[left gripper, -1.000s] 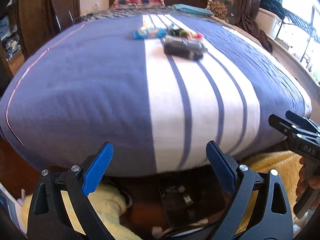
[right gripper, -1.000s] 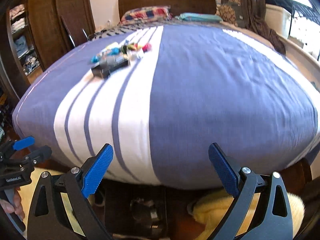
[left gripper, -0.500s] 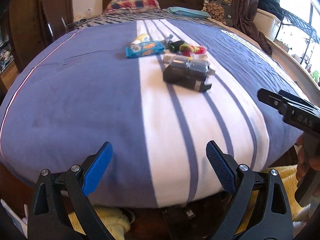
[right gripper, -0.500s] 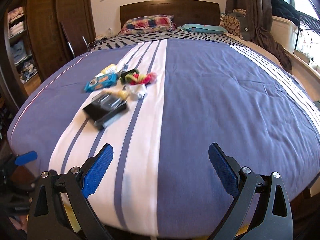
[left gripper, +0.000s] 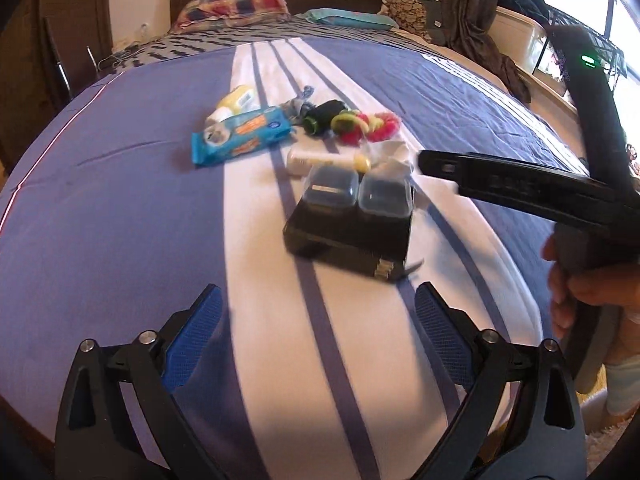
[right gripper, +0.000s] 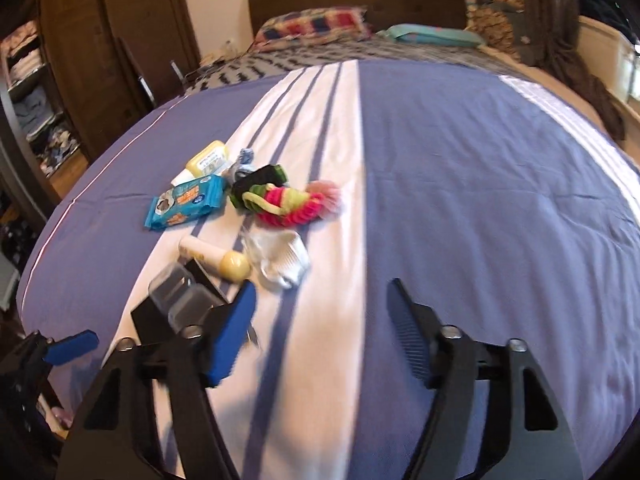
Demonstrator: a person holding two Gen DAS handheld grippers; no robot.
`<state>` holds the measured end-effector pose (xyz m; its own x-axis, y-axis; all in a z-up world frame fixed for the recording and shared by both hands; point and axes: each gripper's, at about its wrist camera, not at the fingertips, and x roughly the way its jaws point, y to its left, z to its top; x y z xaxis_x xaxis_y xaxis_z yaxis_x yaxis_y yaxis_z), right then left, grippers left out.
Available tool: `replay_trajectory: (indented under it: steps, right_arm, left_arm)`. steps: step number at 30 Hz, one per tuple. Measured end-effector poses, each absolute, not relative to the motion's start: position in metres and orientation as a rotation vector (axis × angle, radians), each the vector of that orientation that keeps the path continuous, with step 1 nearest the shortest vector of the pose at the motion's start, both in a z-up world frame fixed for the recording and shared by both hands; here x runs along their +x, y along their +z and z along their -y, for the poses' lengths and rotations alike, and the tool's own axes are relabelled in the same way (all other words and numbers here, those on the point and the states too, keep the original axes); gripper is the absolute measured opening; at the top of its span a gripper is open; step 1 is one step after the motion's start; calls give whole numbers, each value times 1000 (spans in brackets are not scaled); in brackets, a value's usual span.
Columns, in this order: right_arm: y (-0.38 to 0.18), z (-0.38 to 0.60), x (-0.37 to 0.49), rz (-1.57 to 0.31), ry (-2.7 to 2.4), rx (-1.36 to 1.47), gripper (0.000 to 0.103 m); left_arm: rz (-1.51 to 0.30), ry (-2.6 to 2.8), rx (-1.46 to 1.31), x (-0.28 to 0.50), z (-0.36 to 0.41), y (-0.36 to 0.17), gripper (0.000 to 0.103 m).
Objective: Collect trash
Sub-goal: 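Grasp the black box with clear cups with the left tool while the right tool grasps the white cup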
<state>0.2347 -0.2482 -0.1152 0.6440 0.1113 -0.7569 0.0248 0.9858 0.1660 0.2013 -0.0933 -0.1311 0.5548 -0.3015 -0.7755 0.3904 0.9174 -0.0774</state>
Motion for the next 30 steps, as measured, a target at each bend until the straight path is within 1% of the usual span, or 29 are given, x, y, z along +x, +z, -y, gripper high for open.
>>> replay_trajectory:
  steps: [2, 4, 7, 8, 9, 11, 21, 23, 25, 26, 30]
  right_arm:
    - [-119, 246, 246, -889, 68, 172, 51]
    - [-122, 243, 254, -899, 82, 167, 49]
    - [-129, 238, 264, -928, 105, 167, 37]
    - [-131, 236, 267, -931, 106, 160, 30]
    - [-132, 236, 268, -931, 105, 157, 26]
    - [-131, 239, 269, -921, 103, 170, 22]
    - [-120, 262, 251, -872, 38, 156, 21]
    - [-118, 266, 244, -863, 33, 155, 21]
    - [-116, 269, 238, -856, 30, 157, 21]
    - [-115, 270, 234, -852, 25, 154, 21]
    - [-115, 272, 217, -847, 10, 139, 21]
  left_arm:
    - [-892, -423, 112, 208, 98, -131, 93]
    - [-892, -441, 117, 215, 102, -132, 93]
    - [-899, -455, 128, 225, 107, -136, 93]
    - [-902, -461, 129, 230, 108, -138, 93]
    - [-905, -468, 125, 234, 109, -139, 93]
    - [-914, -479, 121, 240, 111, -143, 93]
    - [-924, -505, 151, 258, 128, -148, 93]
    - [-923, -494, 167, 259, 131, -148, 88]
    - [-918, -485, 173, 257, 131, -147, 76]
    - [-919, -481, 170, 255, 131, -146, 72]
    - [-921, -456, 171, 245, 126, -145, 72]
